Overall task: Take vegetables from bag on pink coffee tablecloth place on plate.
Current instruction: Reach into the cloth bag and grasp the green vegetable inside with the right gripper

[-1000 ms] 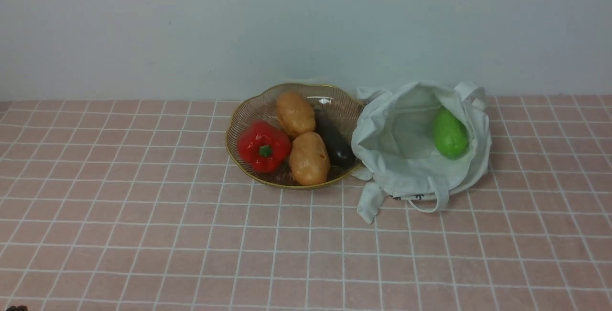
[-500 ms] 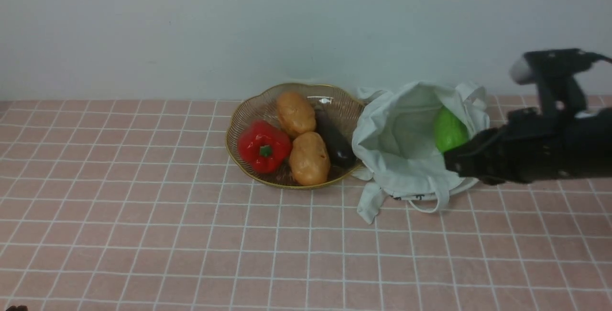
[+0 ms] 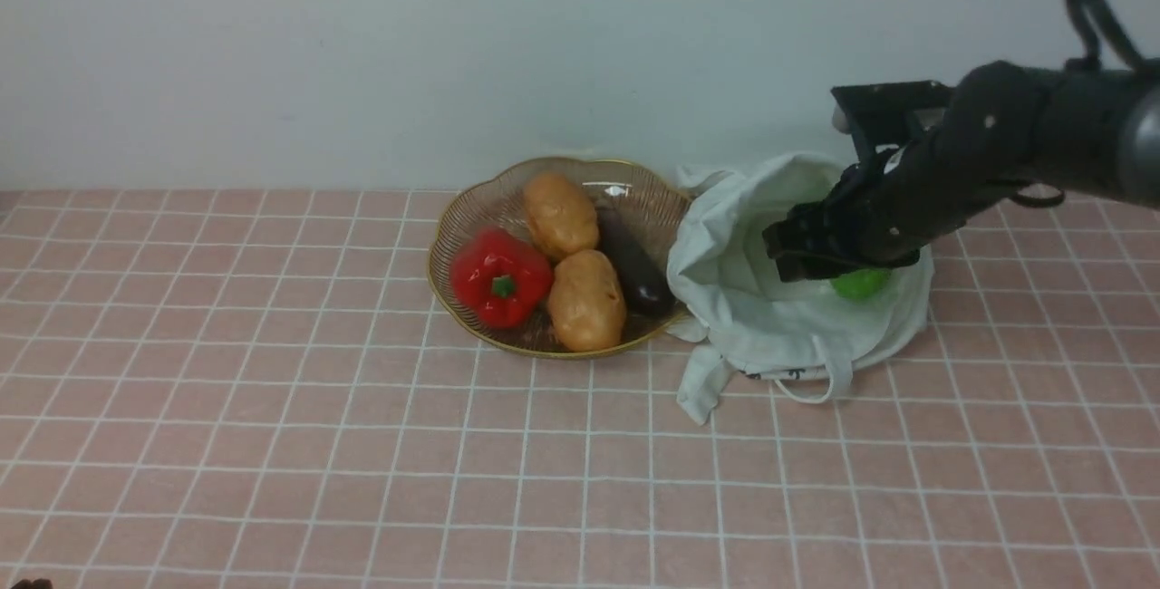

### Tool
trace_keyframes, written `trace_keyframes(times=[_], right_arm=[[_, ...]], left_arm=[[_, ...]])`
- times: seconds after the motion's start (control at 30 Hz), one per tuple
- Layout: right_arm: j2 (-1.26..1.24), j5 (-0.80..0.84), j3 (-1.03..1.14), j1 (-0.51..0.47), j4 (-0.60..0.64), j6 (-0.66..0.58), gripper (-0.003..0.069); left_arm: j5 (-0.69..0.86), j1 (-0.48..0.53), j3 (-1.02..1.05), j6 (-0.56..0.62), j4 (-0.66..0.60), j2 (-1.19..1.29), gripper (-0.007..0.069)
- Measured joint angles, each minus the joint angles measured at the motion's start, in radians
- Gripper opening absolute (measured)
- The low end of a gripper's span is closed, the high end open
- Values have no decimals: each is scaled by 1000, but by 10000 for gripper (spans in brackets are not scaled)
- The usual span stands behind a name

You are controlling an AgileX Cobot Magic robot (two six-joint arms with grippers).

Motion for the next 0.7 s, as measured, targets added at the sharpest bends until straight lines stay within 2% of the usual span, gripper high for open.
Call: trace_keyframes(times=[0.03, 0.07, 0.13, 0.2, 0.3, 0.57, 0.6, 0.67, 0.7], right_arm=[[54, 42, -68, 0, -100, 77, 455], [54, 52, -68, 0, -100, 86, 468], [109, 111, -151, 1, -229, 205, 541], [133, 141, -197, 1, -315, 293, 580], [148, 147, -213, 1, -367, 357, 599], [203, 104, -214, 1, -408, 407, 582], [206, 94, -214, 1, -409, 407, 568], [208, 91, -215, 1, -409, 407, 477], [208, 91, -215, 1, -409, 407, 465]], left_arm=[[0, 0, 0, 0, 0, 0, -4], [0, 0, 0, 0, 0, 0, -4], [0, 0, 0, 0, 0, 0, -4], [0, 0, 0, 0, 0, 0, -4], [0, 0, 0, 0, 0, 0, -4], [0, 0, 0, 0, 0, 0, -4], [0, 0, 0, 0, 0, 0, -4], [0, 0, 0, 0, 0, 0, -4], [0, 0, 0, 0, 0, 0, -4]])
